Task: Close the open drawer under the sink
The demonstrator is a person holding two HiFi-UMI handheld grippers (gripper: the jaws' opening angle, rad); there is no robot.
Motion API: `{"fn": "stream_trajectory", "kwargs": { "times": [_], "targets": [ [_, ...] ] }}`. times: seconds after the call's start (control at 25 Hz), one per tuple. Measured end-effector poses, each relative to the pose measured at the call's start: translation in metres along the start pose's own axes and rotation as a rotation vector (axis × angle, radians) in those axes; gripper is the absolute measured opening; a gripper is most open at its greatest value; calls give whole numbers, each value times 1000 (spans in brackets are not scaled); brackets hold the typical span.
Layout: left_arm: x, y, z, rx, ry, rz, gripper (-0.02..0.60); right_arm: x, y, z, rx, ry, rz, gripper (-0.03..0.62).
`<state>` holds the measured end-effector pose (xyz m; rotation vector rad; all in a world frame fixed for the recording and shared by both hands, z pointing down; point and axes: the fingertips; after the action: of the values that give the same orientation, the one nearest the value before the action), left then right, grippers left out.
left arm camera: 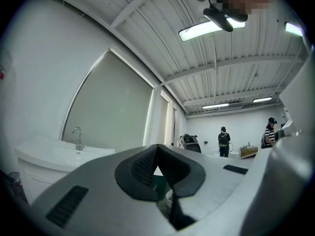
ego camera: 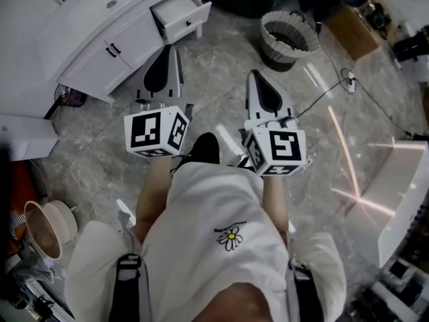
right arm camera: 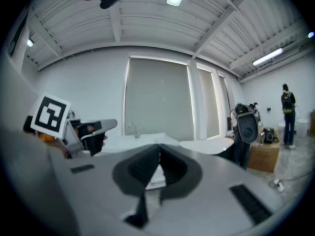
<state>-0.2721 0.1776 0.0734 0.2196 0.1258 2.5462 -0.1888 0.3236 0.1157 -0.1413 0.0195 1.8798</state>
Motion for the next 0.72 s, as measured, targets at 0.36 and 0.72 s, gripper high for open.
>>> {"fn": "stream_trajectory", "kwargs": {
  "times": [0.36,0.72],
  "targets": [
    [-40,-25,5,-4,-4,8,20,4,-40,2,-18,13,9,29],
    [-75,-44,-5,-52,-67,47,20,-22,-51,-13,55,-23,-41,29]
  ]
}}
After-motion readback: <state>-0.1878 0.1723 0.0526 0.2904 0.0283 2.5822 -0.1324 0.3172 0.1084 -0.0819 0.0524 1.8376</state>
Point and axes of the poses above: the fingertips, and each gripper's own axes: x backward along the fingers, y to its left, z out of its underside, and after that the axes turned 8 degrees about -z, right-handed
